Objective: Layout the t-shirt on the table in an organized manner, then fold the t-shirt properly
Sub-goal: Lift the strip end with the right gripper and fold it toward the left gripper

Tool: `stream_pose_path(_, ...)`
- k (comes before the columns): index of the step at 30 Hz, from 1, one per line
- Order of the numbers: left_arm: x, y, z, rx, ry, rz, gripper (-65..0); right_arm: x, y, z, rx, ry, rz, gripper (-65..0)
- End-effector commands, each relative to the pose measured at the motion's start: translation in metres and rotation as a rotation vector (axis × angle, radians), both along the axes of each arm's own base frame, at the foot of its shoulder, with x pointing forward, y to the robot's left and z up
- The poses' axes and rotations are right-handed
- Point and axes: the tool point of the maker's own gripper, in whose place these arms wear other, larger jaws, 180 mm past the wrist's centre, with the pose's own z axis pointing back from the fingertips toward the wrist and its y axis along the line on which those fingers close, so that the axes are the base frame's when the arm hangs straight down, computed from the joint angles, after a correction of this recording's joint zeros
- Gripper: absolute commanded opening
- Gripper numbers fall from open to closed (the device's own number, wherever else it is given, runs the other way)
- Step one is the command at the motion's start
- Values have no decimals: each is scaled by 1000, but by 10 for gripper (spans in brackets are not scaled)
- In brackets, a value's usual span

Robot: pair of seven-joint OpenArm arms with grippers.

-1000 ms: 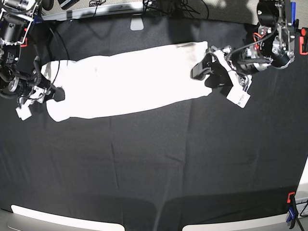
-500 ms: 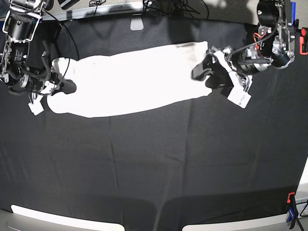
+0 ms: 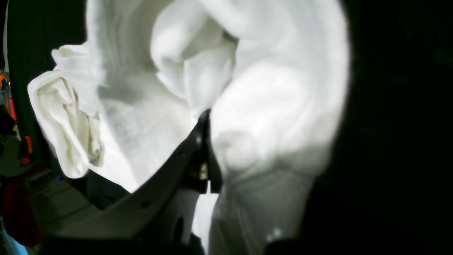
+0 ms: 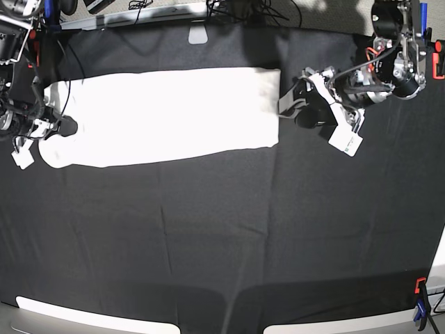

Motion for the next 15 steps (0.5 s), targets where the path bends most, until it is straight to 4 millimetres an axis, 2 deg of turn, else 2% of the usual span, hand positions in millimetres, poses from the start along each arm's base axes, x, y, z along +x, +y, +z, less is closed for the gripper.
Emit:
stream_pose_path(1, 7, -1, 13, -29, -45, 5, -319, 15, -9, 22, 5, -76, -14, -650)
stream_pose_path(7, 7, -1, 13, -30, -45, 5, -319, 19, 30, 45, 243, -143, 22, -650)
stream_pose_path(11, 7, -1, 14, -30, -49, 3, -321, 22, 48, 53, 312, -179, 50, -650)
stream_pose_path(15, 4, -7, 23, -48, -99, -46, -333, 29, 63, 64, 338, -230, 77, -650)
